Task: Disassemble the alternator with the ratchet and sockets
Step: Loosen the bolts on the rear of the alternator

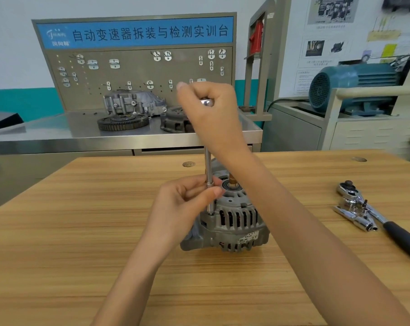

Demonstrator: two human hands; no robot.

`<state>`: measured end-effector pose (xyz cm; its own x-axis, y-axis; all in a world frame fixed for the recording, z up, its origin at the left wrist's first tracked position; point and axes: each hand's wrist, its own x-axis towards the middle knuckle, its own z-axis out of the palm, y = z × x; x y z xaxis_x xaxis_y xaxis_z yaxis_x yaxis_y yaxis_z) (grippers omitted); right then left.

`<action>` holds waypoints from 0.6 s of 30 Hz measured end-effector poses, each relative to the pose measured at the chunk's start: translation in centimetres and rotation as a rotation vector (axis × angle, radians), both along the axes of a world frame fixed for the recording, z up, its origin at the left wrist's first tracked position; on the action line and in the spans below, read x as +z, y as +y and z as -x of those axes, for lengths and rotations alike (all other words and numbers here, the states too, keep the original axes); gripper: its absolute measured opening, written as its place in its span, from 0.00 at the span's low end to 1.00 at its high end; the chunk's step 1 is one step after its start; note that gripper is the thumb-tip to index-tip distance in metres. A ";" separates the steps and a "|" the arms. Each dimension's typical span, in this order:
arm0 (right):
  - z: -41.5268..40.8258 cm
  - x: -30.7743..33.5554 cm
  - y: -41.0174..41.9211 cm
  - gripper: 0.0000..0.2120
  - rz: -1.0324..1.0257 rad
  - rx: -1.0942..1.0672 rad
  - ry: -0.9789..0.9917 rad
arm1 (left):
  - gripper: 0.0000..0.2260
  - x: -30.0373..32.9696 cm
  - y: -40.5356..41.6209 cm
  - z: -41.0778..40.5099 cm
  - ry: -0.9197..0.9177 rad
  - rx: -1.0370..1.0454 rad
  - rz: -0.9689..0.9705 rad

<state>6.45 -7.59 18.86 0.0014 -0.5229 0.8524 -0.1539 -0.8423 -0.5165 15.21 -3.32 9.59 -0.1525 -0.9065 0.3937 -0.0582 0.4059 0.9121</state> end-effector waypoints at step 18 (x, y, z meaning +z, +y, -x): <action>-0.2 0.2 0.1 0.20 -0.005 -0.019 0.073 | 0.07 0.0 0.1 0.0 -0.027 0.050 0.034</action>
<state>6.62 -7.44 19.06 0.0534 -0.5279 0.8476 -0.2067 -0.8363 -0.5078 15.22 -3.17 9.60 -0.1188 -0.8995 0.4204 -0.1035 0.4323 0.8958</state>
